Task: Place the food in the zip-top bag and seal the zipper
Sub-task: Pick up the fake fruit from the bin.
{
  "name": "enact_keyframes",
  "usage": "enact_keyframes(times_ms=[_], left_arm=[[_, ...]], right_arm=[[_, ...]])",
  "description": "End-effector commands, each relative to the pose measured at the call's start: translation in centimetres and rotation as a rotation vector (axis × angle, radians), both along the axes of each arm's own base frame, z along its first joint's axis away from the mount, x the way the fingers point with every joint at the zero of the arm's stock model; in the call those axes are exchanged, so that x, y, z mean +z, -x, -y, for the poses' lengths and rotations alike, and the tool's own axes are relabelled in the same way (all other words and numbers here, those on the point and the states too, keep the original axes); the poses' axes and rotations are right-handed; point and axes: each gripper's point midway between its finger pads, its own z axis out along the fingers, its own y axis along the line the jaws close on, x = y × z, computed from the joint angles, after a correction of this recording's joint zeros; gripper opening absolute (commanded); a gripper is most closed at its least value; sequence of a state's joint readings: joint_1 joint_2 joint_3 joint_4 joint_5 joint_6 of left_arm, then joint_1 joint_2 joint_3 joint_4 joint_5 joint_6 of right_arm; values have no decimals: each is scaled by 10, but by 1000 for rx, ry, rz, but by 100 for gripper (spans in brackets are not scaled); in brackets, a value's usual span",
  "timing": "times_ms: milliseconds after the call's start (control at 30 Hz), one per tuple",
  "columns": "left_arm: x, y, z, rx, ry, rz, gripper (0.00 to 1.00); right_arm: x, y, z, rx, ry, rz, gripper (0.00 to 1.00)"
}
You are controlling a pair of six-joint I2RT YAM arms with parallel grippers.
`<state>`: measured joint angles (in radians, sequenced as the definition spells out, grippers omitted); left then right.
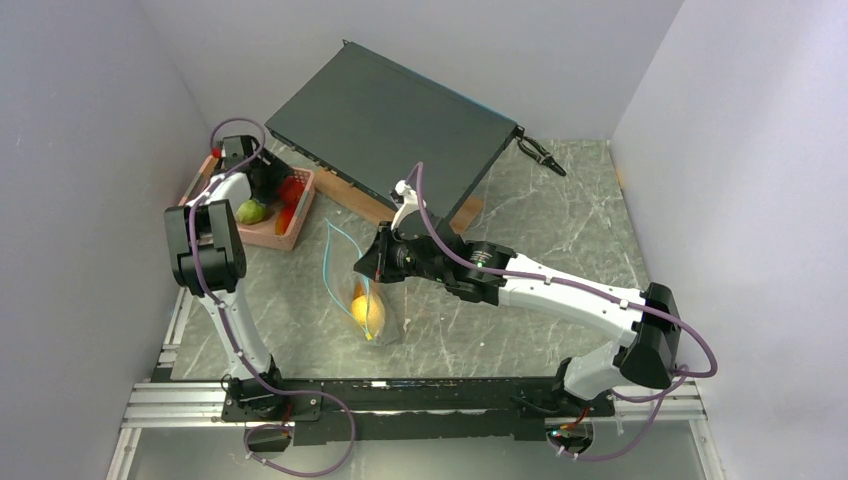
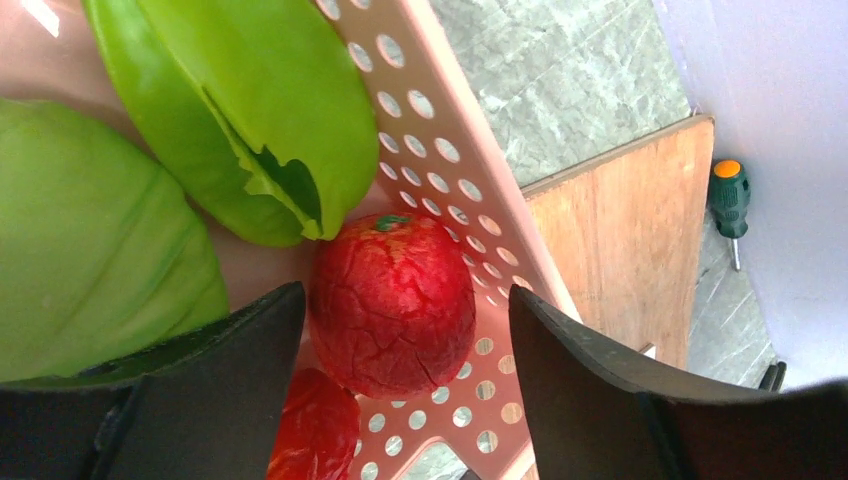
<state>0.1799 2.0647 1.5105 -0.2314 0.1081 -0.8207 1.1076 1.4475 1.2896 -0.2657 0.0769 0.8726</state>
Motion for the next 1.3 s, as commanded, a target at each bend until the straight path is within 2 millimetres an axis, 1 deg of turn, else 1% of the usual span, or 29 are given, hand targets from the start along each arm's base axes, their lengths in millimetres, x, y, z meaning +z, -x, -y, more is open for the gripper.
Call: enact_keyframes(times_ms=[0, 100, 167, 267, 300, 400, 500, 600, 700, 733, 833, 933, 1067, 1133, 1167, 1267], left_arm=[[-5, 0, -1, -21, -32, -19, 82], [-8, 1, 7, -50, -35, -24, 82], [-11, 2, 14, -68, -38, -29, 80], [-17, 4, 27, -95, -45, -36, 72], [-18, 6, 30, -97, -40, -34, 66], [-18, 8, 30, -86, -36, -28, 56], [-6, 8, 28, -101, -62, -16, 47], [9, 13, 22, -92, -95, 1, 42], [30, 21, 15, -77, -114, 39, 39], [41, 25, 12, -70, -122, 55, 39], [57, 40, 5, -57, -147, 72, 37], [65, 61, 6, -58, -145, 84, 37], [72, 95, 18, -89, -113, 92, 37], [82, 110, 25, -108, -102, 116, 37], [83, 120, 29, -123, -94, 121, 38], [95, 150, 36, -152, -116, 147, 38]], right_arm=[[23, -3, -5, -12, -52, 22, 0], [20, -2, -5, -13, -52, 18, 0], [21, -3, -5, -14, -54, 20, 0], [22, -3, -5, -17, -56, 24, 0], [22, -4, -5, -17, -56, 26, 0], [24, -4, -5, -15, -55, 30, 0], [24, -4, -2, -19, -54, 34, 0], [24, -4, 0, -26, -54, 40, 0], [25, -5, 1, -30, -55, 46, 0], [24, -5, 2, -31, -54, 46, 0], [23, -5, 3, -36, -58, 48, 0], [19, -5, 4, -40, -60, 45, 0], [19, -6, 4, -39, -66, 48, 0], [18, -5, 3, -34, -66, 46, 0], [17, -5, 2, -32, -64, 45, 0], [16, -2, 1, -19, -65, 41, 0]])
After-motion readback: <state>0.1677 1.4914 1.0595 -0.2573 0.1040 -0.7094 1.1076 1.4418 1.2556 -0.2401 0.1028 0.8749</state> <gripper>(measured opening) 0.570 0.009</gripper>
